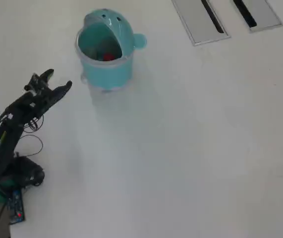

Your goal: Grasp RGB lego blocks and put them in the bin one by one.

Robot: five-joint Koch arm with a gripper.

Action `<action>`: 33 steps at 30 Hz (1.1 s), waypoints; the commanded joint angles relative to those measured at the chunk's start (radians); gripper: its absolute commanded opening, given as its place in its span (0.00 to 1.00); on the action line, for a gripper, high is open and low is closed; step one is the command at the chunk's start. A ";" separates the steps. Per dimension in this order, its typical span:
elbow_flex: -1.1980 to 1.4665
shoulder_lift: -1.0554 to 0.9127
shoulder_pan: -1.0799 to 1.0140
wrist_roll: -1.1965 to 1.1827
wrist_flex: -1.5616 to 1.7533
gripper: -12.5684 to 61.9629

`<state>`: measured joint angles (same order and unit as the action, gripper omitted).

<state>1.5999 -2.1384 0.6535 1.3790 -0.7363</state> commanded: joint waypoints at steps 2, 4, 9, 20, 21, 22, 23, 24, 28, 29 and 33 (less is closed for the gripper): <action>0.005 -0.046 -0.023 -0.097 0.132 0.59; 0.048 -0.071 -0.046 -0.146 0.170 0.58; 0.167 -0.129 -0.147 -0.276 0.278 0.58; 0.376 -0.202 -0.310 -0.597 0.526 0.58; 0.403 -0.207 -0.327 -0.607 0.574 0.58; 0.430 -0.209 -0.345 -0.626 0.615 0.58; 0.451 -0.209 -0.364 -0.652 0.647 0.58; 0.466 -0.209 -0.387 -0.683 0.669 0.58; 0.509 -0.209 -0.465 -0.825 0.681 0.58; 0.518 -0.209 -0.482 -0.857 0.681 0.58; 0.606 -0.210 -0.532 -0.923 0.773 0.58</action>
<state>2.2350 -2.2887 0.1350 0.4893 -0.1104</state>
